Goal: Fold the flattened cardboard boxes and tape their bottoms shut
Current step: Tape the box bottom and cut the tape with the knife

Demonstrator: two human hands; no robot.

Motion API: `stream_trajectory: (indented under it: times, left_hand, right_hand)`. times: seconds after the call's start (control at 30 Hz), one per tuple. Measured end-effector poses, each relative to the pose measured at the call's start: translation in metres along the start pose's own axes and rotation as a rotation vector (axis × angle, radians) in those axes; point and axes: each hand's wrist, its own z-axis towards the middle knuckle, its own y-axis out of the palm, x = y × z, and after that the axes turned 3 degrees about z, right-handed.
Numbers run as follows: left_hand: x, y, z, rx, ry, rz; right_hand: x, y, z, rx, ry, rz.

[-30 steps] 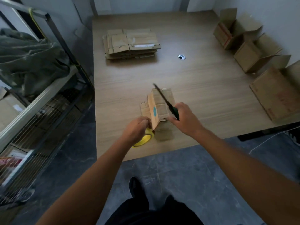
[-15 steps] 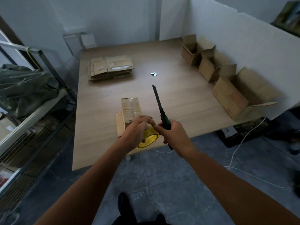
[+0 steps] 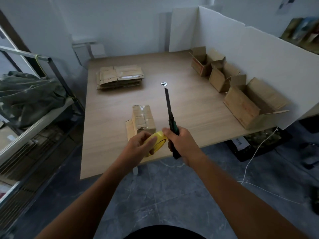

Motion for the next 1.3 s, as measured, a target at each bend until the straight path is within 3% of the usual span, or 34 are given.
stream_trajectory:
  times: [0.1,0.17,0.33,0.6,0.83,1.0,1.3]
  left_hand:
    - [-0.009,-0.032,-0.006,-0.083,0.002,-0.169]
    - [-0.011,-0.054,-0.01,-0.082,0.09,-0.16]
    - [-0.01,-0.099,-0.005,0.041,0.211,0.205]
    - [-0.009,-0.147,0.044,-0.014,0.29,0.549]
    - [-0.017,-0.165,0.128,-0.002,0.153,0.637]
    - [-0.028,-0.166,0.203,-0.056,0.027,1.05]
    - [-0.069,-0.176,0.286,-0.135,-0.186,0.943]
  right_hand:
    - [-0.007,0.025,0.001,-0.002,-0.055,-0.05]
    - [-0.013,0.043,0.005,0.018,-0.071,-0.035]
    - [-0.014,0.082,0.011,0.169,-0.139,0.002]
    - [-0.018,0.104,0.049,0.285,-0.213,-0.061]
    - [-0.015,0.083,0.133,0.304,-0.139,0.017]
    - [0.0,0.051,0.216,0.396,0.0,0.102]
    - [0.063,0.031,0.306,0.241,0.289,0.15]
